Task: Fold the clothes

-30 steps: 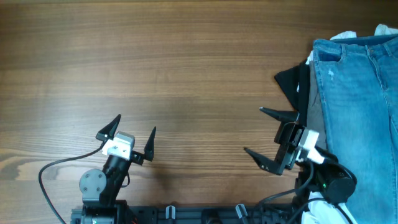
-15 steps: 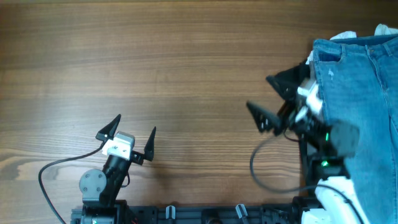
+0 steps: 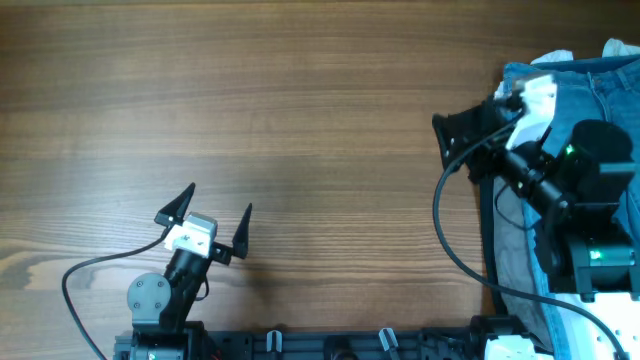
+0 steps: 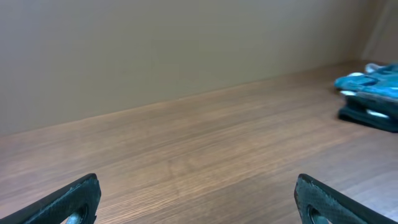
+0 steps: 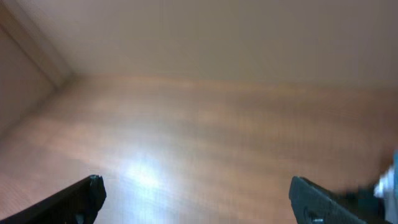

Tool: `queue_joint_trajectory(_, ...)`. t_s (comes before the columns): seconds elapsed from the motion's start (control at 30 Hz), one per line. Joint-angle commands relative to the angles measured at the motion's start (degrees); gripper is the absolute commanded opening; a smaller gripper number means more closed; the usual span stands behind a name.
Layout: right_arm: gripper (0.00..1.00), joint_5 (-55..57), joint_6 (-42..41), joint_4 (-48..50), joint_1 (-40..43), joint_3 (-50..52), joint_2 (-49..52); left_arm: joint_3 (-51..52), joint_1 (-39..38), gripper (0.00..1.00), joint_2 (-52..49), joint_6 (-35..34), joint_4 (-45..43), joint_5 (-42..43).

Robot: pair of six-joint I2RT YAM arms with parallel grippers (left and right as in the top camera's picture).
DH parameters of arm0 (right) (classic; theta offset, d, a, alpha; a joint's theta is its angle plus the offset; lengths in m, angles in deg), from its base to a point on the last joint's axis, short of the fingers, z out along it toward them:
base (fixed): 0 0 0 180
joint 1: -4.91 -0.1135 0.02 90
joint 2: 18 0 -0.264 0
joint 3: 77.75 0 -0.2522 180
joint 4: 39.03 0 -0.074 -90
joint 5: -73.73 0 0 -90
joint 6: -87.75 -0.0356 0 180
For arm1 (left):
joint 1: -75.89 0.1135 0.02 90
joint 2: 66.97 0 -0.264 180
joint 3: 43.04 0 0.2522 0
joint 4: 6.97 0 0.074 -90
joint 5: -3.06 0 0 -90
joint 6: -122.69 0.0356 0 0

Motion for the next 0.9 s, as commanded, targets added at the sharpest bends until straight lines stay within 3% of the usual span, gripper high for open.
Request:
queue_joint_trajectory(0.0,1.00,7.78,-1.18,-5.38,0.13,-0.20,2.16,-0.31,-0.28,1.00,0.07,-5.97,0.74,3.72)
queue_joint_trajectory(0.17,1.00,15.93,-8.50,-12.72,1.14,-0.22,7.61,-8.48,-0.28,1.00,-3.30,-12.98,2.32,-0.72)
queue_joint_trajectory(0.3,1.00,15.61,-11.72,-15.56,4.37,-0.42,11.26,-21.84,-0.20,1.00,-13.22,-13.64,11.45,-8.81)
queue_joint_trajectory(0.47,1.00,14.34,-10.21,-19.54,8.70,-3.74,14.78,-42.32,-0.20,1.00,-33.00,-13.60,27.91,-8.98)
queue_joint_trajectory(0.7,1.00,18.71,-8.37,-22.56,11.15,-15.82,20.98,-73.09,-0.22,1.00,-60.26,-12.81,51.10,-8.74)
queue_joint_trajectory(0.8,1.00,20.72,-8.44,-19.15,11.56,-20.46,26.18,-81.29,-0.22,1.00,-67.17,-11.98,56.04,-8.48)
queue_joint_trajectory(0.87,1.00,21.57,-9.01,-16.55,11.74,-22.18,30.73,-83.65,-0.24,1.00,-70.12,-13.49,55.89,-3.87)
